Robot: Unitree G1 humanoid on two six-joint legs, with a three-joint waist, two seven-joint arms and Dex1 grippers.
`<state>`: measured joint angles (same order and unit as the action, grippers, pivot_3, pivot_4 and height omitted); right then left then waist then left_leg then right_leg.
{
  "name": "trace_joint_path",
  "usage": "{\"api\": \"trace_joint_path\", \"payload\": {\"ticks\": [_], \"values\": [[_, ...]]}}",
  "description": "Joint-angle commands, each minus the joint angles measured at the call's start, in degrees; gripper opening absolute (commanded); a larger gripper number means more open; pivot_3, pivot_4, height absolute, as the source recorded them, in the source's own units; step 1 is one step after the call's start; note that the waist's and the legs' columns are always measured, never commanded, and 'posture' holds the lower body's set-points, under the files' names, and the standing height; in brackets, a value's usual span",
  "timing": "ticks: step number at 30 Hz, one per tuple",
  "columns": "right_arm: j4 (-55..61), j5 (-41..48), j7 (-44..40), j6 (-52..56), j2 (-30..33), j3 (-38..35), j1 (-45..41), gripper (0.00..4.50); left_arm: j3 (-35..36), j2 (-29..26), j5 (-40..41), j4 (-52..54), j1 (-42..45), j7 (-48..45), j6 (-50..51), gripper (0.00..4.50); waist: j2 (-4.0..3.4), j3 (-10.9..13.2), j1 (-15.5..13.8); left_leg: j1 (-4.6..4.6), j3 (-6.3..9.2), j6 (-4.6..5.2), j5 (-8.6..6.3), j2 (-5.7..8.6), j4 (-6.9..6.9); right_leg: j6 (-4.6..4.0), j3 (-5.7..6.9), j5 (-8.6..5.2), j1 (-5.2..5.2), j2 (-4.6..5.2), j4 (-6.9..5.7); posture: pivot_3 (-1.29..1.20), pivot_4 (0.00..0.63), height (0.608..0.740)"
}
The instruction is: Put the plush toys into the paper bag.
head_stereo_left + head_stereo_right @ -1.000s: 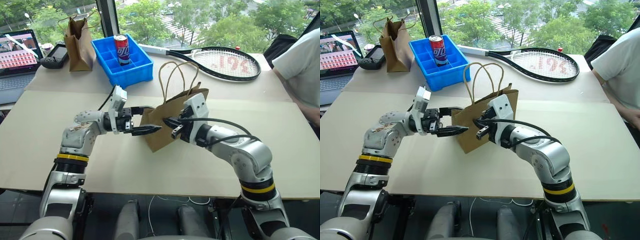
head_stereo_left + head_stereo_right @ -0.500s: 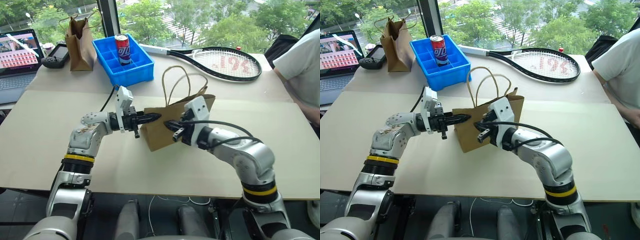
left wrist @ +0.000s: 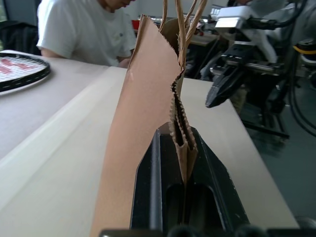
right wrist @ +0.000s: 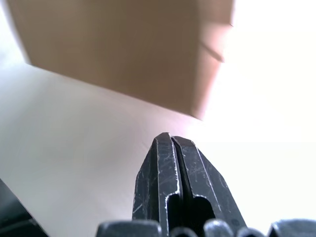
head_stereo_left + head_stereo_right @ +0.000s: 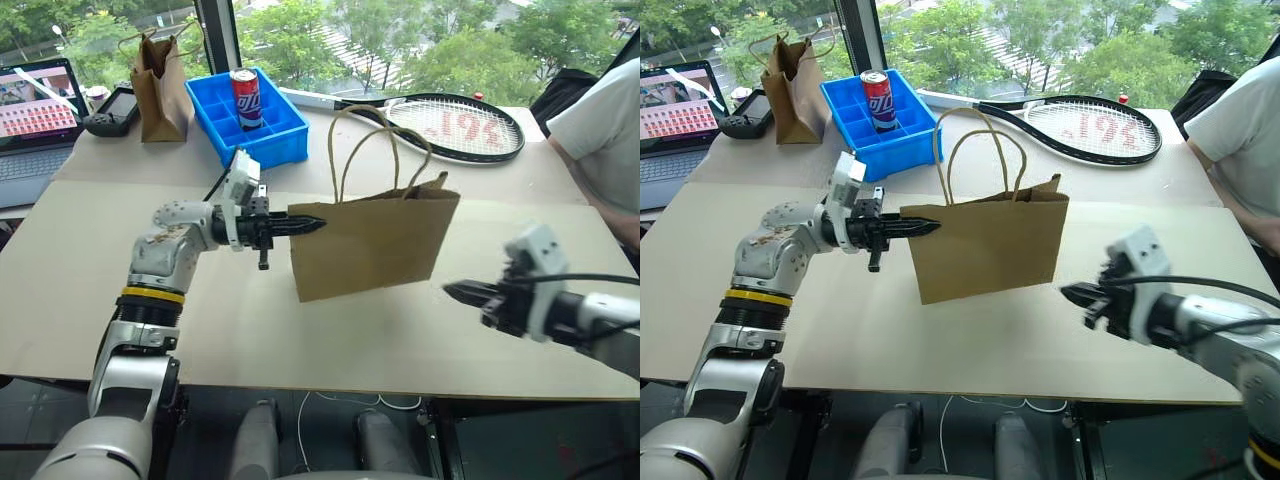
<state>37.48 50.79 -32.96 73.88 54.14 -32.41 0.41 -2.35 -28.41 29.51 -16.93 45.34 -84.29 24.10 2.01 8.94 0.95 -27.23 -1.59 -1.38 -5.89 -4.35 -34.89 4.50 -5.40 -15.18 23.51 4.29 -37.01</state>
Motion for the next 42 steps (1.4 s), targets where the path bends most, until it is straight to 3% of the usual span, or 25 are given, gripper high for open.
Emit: {"api": "trace_joint_path", "payload": {"ticks": [1,7,12,13,15,25,33,37,42], "values": [[-0.67,-1.79,-2.97,-2.28,3.3,-5.85,3.03,0.0,-2.83,-1.93,2.24,2.31,1.45,-7.46,1.39,0.04,0.0,0.0,0.24,0.05,0.0,0.0,0.0,0.0,-0.01,0.0,-0.01,0.0,-0.04,0.0,-0.01,0.0,0.15,0.731],[-2.44,-3.64,-4.34,-4.29,5.15,-6.05,3.72,0.0,-9.05,-4.08,1.51,-0.29,1.46,-8.21,-4.64,0.04,0.0,0.0,0.19,0.27,0.0,-0.01,0.0,0.0,-0.05,-0.27,-0.01,-0.2,-0.28,0.02,0.01,0.0,0.15,0.731],[-3.46,-4.2,-4.62,-5.07,5.77,-5.13,2.58,0.0,-8.58,-3.3,-1.36,-1.4,0.76,-7.56,-6.02,0.04,0.0,0.0,-0.04,0.22,0.0,0.0,0.0,0.02,-0.05,-0.18,0.0,-0.14,-0.27,0.04,0.05,0.0,0.15,0.731],[-3.65,-4.22,-4.58,-5.12,5.87,-4.85,2.16,0.0,-8.39,-3.34,-1.24,-1.13,0.47,-6.94,-4.62,0.47,0.0,0.0,-0.05,0.21,0.0,0.0,0.0,0.02,-0.05,-0.09,0.0,-0.1,-0.27,0.04,0.05,0.0,0.15,0.731],[-4.18,-4.39,-4.69,-5.3,6.16,-4.08,1.1,0.0,-8.01,-3.9,-0.49,0.26,-0.39,-6.14,-1.23,0.82,0.0,0.0,-0.04,0.21,0.0,0.0,0.0,0.02,-0.05,-0.06,0.0,-0.08,-0.27,0.04,0.06,0.0,0.15,0.731],[-8.6,-6.3,-7.2,-8.85,7.24,-0.13,-2.32,0.0,0.6,-10.82,7.58,11.88,-3.82,-1.97,13.87,4.39,0.0,0.01,0.08,0.22,0.01,-0.01,0.0,0.01,-0.04,-0.07,0.01,-0.09,-0.25,0.04,0.05,0.0,0.15,0.731],[-11.97,-7.52,-14.87,-15.91,8.39,1.44,-2.83,0.0,15.66,-20.78,16.42,18.76,-10.6,5.41,25.14,4.45,-0.01,0.01,0.28,0.29,0.0,-0.01,-0.01,0.0,0.01,-0.16,0.03,-0.22,-0.26,0.05,0.03,0.0,0.15,0.731],[-14.09,-9.32,-17.3,-20.13,8.36,1.88,-2.69,1.18,22.43,-23.15,15.48,17.76,-15.01,10.49,23.75,4.5,-0.01,0.01,0.15,0.3,0.0,-0.02,-0.01,-0.01,0.0,-0.29,0.04,-0.3,-0.26,0.06,0.04,0.0,0.15,0.731],[-15.07,-8.98,-20.13,-22.8,7.43,-0.45,-1.59,2.9,24.27,-24.61,5.84,20.15,-26.66,15.42,12.26,4.5,-0.01,0.01,0.04,0.32,-0.05,-0.1,-0.07,0.0,0.07,-0.41,0.04,-0.27,-0.26,0.12,0.11,0.0,0.15,0.731]]}}
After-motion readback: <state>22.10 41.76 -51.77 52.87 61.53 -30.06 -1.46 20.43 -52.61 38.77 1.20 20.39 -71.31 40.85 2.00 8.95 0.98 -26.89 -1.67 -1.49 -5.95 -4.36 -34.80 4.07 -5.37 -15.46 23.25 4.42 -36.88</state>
